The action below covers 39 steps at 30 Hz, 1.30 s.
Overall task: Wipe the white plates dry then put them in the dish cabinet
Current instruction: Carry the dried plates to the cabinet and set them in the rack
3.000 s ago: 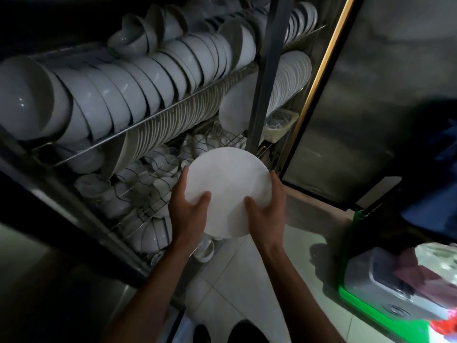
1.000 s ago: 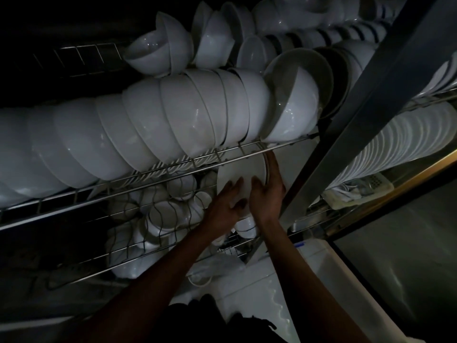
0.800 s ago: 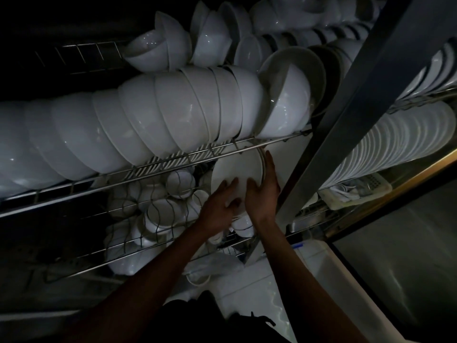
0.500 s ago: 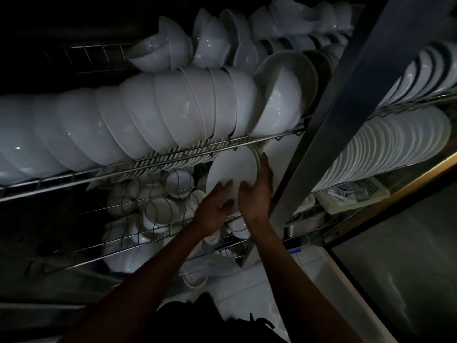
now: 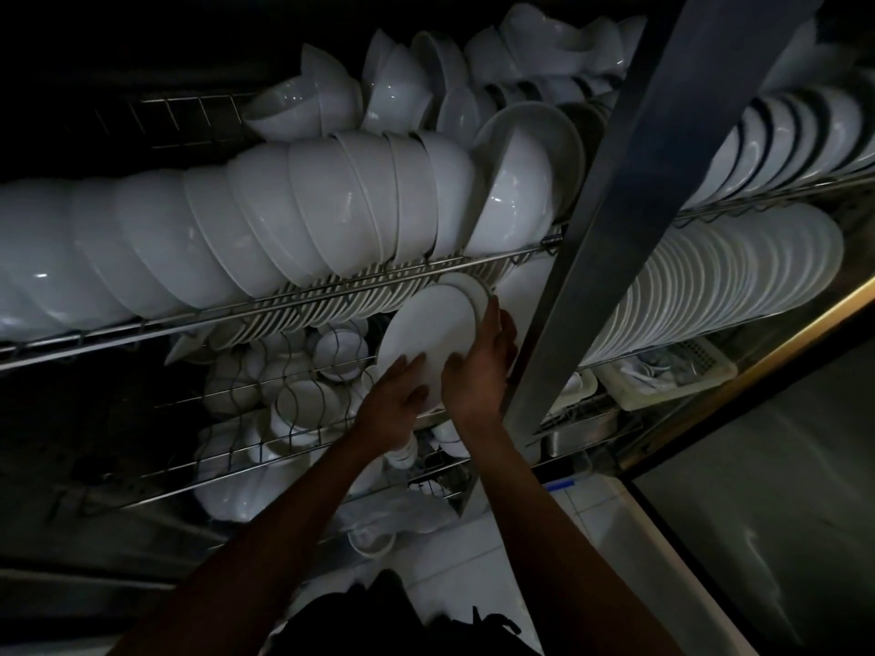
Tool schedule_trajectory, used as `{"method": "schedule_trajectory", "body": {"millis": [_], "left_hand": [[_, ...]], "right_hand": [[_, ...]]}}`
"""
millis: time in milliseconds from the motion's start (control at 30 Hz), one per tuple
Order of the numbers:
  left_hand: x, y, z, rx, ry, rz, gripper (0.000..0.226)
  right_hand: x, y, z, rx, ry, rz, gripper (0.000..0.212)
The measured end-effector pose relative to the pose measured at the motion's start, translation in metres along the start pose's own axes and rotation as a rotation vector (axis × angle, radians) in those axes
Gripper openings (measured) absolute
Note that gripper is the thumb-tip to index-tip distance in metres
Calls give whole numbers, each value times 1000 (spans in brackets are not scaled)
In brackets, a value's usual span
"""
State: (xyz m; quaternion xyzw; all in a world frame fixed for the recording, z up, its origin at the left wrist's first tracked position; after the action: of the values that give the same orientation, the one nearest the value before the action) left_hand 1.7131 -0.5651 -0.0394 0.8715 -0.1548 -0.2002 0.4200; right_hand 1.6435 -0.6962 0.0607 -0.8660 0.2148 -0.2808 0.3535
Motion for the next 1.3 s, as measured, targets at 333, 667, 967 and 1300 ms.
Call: {"method": "schedule_trajectory", "body": {"millis": [333, 667, 967, 1300], "left_hand": [[-4, -9, -4, -18, 10, -22, 50], [-32, 7, -17, 136, 152, 208, 26], [-65, 10, -31, 201, 106, 223, 30], [-131, -18, -80, 380, 161, 242, 38]], "right_hand": [[-14, 0, 7, 10, -17, 2, 95], [-36, 5, 5, 101, 22, 1, 90], [-66, 4, -7, 189, 63, 23, 73], [-126, -39, -4, -28, -153, -173, 35]]}}
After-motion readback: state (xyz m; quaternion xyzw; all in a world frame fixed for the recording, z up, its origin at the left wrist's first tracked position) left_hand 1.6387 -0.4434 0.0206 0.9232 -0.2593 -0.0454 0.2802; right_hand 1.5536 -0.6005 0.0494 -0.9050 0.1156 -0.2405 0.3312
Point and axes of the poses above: each hand's wrist, its own x-axis towards the middle knuckle, its own z-axis out of the palm, y = z × x, the point moved 10 cm from there along x, towards the middle knuckle, and after that the axes turned 10 degrees about -z, right-handed, at the moved point
